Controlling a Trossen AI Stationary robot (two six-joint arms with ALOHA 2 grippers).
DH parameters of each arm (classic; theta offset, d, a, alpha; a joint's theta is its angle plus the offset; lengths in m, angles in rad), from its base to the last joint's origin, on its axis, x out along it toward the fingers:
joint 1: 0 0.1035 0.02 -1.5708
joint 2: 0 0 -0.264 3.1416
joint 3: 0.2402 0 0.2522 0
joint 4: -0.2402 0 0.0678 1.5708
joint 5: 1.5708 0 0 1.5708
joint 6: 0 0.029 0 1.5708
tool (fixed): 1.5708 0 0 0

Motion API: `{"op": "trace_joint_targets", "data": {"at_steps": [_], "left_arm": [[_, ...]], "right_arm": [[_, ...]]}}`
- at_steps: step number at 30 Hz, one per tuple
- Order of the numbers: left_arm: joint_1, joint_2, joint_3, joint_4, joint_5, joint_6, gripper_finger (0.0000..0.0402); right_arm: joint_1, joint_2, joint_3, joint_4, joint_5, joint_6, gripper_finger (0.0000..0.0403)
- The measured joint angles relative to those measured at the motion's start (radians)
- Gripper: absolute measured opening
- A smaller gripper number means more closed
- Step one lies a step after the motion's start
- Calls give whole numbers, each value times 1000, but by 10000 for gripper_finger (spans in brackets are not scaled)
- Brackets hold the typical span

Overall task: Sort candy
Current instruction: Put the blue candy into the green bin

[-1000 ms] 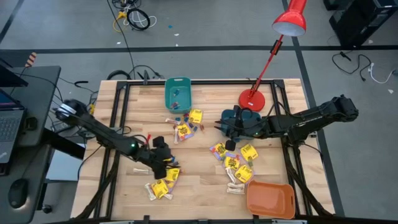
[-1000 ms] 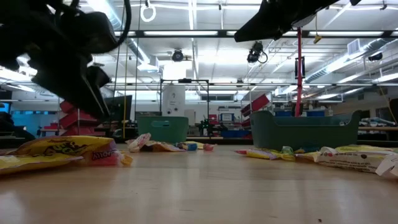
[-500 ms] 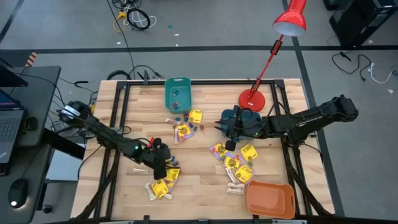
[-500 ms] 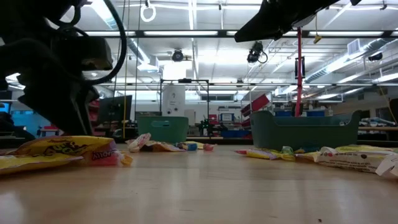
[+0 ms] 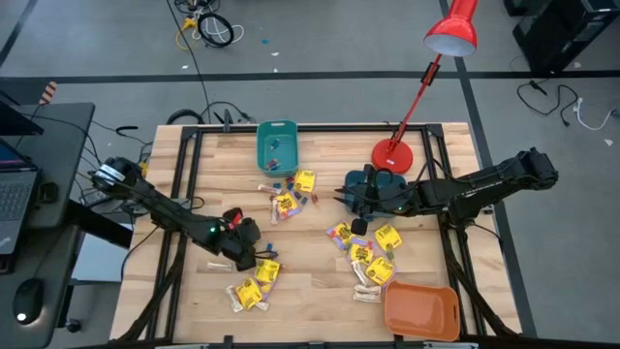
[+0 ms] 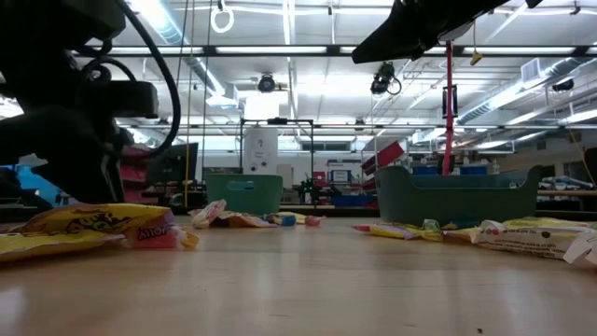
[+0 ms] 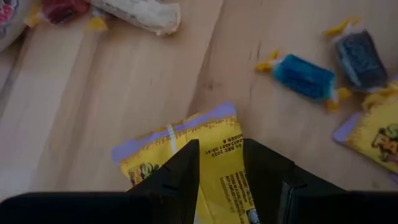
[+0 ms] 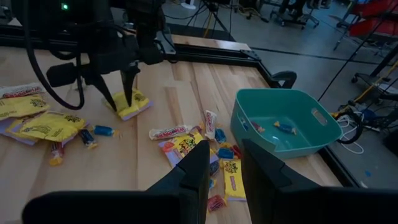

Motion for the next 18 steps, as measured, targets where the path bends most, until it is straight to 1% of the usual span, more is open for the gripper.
{"op": "trace_joint_targets", "data": {"at_steps": [8,18], "left_arm": [[0,-1,0,111,33,67,127],[6,-1,0,226,40,78,127]], "right_arm": [[0,0,0,1,0,0,77],[0,0,0,1,0,0,77]]}}
